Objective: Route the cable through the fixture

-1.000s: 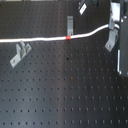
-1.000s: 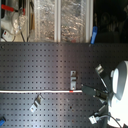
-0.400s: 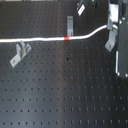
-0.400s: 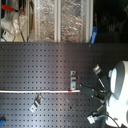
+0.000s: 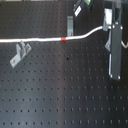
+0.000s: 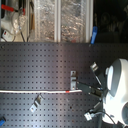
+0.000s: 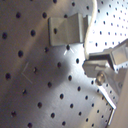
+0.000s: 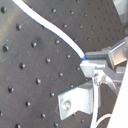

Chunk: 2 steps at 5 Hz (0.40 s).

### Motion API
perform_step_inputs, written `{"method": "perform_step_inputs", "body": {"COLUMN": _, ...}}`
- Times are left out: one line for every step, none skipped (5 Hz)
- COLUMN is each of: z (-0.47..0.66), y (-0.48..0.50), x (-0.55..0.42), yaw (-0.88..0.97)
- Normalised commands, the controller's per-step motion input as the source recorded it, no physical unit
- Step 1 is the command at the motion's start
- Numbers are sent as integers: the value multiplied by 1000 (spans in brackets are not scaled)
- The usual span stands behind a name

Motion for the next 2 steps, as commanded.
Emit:
{"method": "perform_step_inputs", "body": {"z": -4, "y": 136, "x": 20, "yaw": -46}}
{"method": "perform_step_inputs", "body": {"z": 76, "y": 67, "x": 10, "yaw": -71}}
